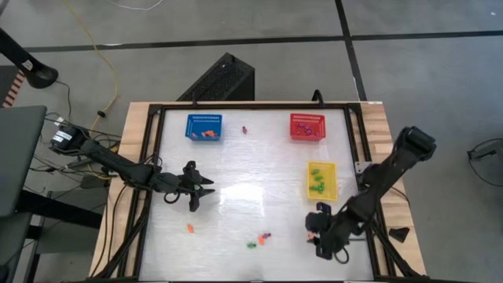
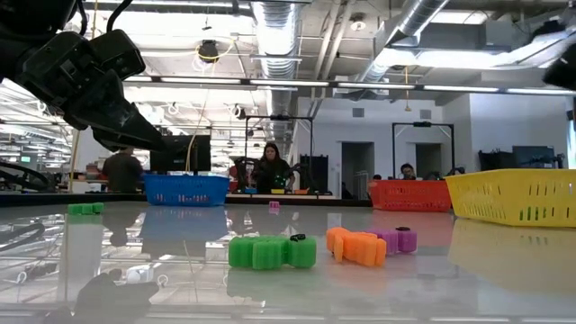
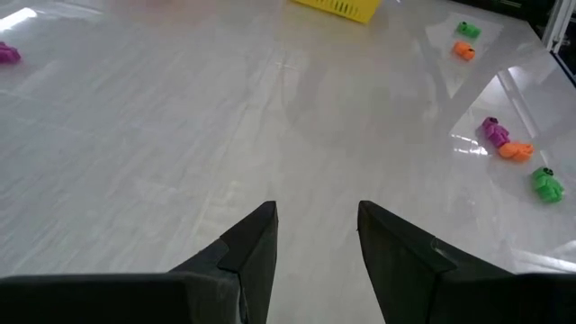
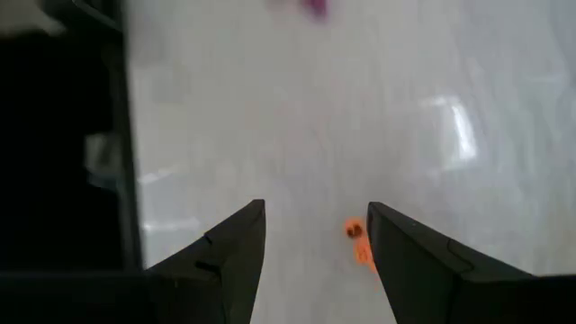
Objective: Sort Halloween decoration
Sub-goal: Put the orange skeleton toy into the blue bin
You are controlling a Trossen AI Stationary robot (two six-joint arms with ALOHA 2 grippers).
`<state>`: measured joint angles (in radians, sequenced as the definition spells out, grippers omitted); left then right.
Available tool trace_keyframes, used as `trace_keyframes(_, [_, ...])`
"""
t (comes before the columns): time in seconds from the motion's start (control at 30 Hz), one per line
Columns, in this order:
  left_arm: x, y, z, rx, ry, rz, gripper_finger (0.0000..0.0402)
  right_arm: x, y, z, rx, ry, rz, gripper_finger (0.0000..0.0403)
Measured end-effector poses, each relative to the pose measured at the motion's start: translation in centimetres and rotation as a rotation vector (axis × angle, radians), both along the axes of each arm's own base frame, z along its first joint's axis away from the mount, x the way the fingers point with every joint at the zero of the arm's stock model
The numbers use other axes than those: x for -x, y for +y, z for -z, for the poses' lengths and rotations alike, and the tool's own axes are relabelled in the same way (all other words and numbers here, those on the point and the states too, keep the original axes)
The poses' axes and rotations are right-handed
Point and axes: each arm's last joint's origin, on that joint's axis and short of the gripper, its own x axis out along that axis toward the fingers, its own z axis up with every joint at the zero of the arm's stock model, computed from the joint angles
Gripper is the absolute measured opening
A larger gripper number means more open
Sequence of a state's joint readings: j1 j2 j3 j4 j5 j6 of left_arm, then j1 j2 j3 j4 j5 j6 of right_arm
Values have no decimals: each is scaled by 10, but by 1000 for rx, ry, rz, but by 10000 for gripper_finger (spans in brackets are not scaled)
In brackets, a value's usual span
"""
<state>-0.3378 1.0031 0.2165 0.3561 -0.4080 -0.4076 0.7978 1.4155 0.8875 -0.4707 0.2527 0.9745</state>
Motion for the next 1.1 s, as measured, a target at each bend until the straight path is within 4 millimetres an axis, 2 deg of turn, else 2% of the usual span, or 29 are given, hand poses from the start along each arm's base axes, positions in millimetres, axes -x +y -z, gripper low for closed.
trace_keyframes(0.23, [0, 0, 0, 0, 0, 0, 144, 2, 12, 36, 129, 141, -77, 217])
trace_keyframes(0.5, [0, 0, 0, -2, 0, 1, 144, -4, 16, 62, 202, 210, -103, 216])
trace_keyframes(0.67, [0, 0, 0, -3, 1, 1, 144, -6, 18, 72, 238, 233, -147, 208])
trace_keyframes(0.8, [0, 0, 0, -4, 2, 1, 144, -6, 16, 70, 245, 233, -169, 167])
trace_keyframes(1.0, [0, 0, 0, -3, 2, 1, 144, -10, 8, 60, 225, 213, -181, 64])
trace_keyframes(1.1, [0, 0, 0, -3, 2, 1, 144, -16, 4, 53, 208, 166, -195, 26])
